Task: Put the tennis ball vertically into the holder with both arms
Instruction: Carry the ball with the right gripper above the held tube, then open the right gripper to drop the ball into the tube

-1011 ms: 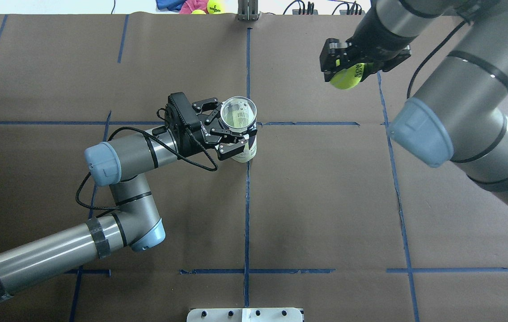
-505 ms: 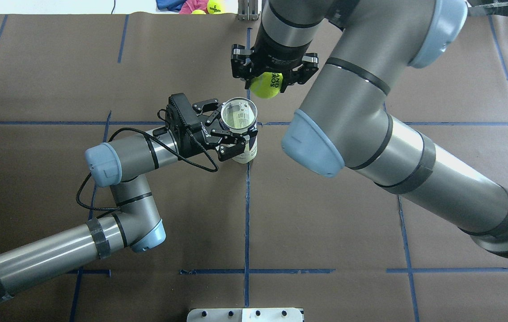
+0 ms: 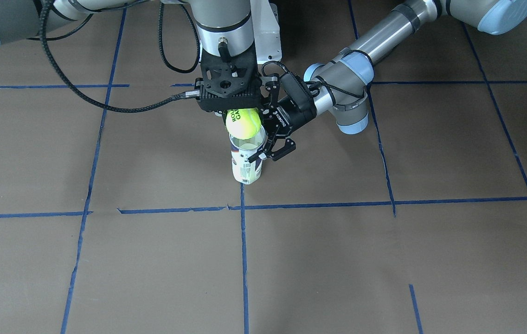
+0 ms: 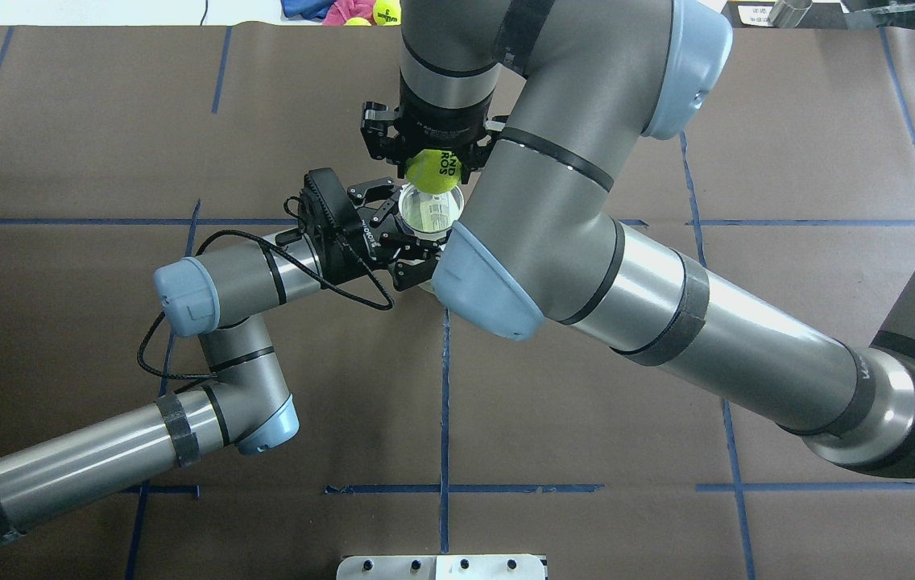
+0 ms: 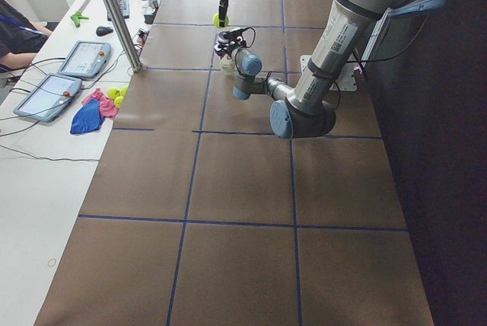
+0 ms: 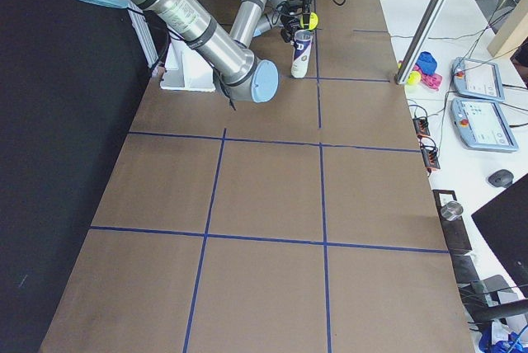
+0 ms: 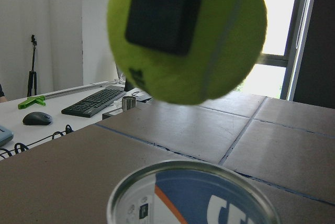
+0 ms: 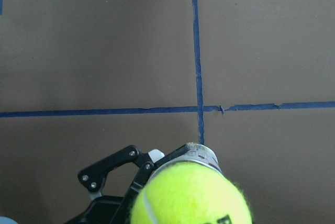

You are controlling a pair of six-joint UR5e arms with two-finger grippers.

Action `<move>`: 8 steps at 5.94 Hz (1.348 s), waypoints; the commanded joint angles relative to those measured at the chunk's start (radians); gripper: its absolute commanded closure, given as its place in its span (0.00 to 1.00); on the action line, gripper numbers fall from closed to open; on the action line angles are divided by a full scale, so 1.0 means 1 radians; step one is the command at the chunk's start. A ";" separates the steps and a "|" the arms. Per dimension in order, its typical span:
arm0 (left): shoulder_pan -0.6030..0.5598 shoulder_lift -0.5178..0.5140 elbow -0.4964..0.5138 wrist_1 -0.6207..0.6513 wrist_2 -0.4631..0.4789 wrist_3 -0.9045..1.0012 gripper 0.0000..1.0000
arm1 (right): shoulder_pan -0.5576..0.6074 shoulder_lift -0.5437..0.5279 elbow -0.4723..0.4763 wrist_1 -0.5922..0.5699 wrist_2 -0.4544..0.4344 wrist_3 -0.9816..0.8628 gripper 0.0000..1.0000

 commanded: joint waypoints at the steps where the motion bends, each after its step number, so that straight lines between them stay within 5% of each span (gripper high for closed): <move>1: 0.000 0.001 0.000 0.000 0.000 0.000 0.19 | -0.022 -0.003 -0.004 0.001 -0.020 -0.003 0.90; 2: -0.001 0.003 0.000 0.000 0.000 0.000 0.19 | -0.023 -0.007 -0.001 0.003 -0.031 -0.022 0.01; 7: -0.002 0.000 -0.012 0.000 0.000 -0.003 0.19 | -0.002 -0.030 0.024 0.001 -0.008 -0.113 0.00; 8: -0.014 0.003 -0.041 0.002 0.000 -0.003 0.12 | 0.041 -0.082 0.059 0.001 0.028 -0.180 0.00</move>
